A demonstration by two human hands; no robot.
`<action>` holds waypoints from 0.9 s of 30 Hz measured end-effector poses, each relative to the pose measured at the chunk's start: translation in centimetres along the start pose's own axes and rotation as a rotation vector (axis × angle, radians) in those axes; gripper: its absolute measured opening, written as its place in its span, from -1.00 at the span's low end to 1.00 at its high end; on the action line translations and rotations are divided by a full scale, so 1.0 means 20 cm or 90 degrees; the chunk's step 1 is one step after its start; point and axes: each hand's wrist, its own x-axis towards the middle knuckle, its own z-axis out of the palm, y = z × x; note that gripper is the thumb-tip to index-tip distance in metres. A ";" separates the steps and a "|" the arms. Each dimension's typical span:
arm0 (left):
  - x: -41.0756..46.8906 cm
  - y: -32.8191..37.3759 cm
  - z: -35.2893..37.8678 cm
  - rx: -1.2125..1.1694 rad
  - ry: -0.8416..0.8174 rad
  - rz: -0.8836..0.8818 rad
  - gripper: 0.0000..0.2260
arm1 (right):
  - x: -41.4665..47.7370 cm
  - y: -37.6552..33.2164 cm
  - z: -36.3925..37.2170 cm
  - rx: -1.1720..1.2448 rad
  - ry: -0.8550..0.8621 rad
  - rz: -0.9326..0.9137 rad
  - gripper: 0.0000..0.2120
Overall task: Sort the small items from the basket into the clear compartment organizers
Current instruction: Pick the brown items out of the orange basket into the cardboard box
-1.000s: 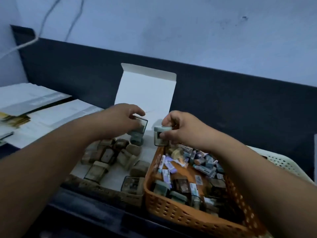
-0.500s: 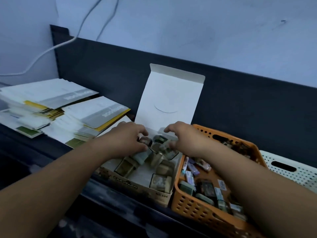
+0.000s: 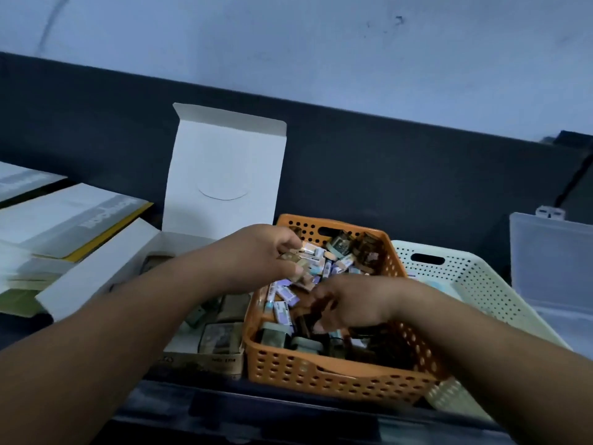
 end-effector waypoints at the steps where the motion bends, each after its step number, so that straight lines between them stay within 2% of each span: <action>1: 0.01 0.01 0.01 0.002 -0.004 0.003 -0.62 | 0.01 0.01 0.02 -0.007 0.005 0.004 -0.58; 5: 0.06 0.04 0.06 0.006 -0.022 0.016 -0.62 | 0.02 0.04 0.04 0.024 0.074 0.011 -0.66; 10: 0.09 0.09 0.13 0.028 -0.048 0.017 -0.60 | -0.14 0.19 -0.06 0.136 0.306 0.046 -0.70; 14: 0.15 0.18 0.23 0.104 -0.129 0.048 -0.56 | -0.29 0.34 -0.11 0.209 0.440 0.065 -0.69; 20: 0.26 0.35 0.43 0.225 -0.235 0.083 -0.50 | -0.39 0.44 -0.06 0.248 0.473 0.063 -0.71; 23: 0.28 0.38 0.49 0.253 -0.275 0.091 -0.59 | -0.41 0.45 -0.05 0.251 0.471 0.042 -0.72; 25: 0.27 0.38 0.50 0.261 -0.272 0.101 -0.69 | -0.41 0.45 -0.06 0.250 0.469 0.037 -0.72; 27: 0.24 0.36 0.45 0.288 -0.223 0.097 -0.68 | -0.41 0.44 -0.07 0.250 0.472 0.028 -0.72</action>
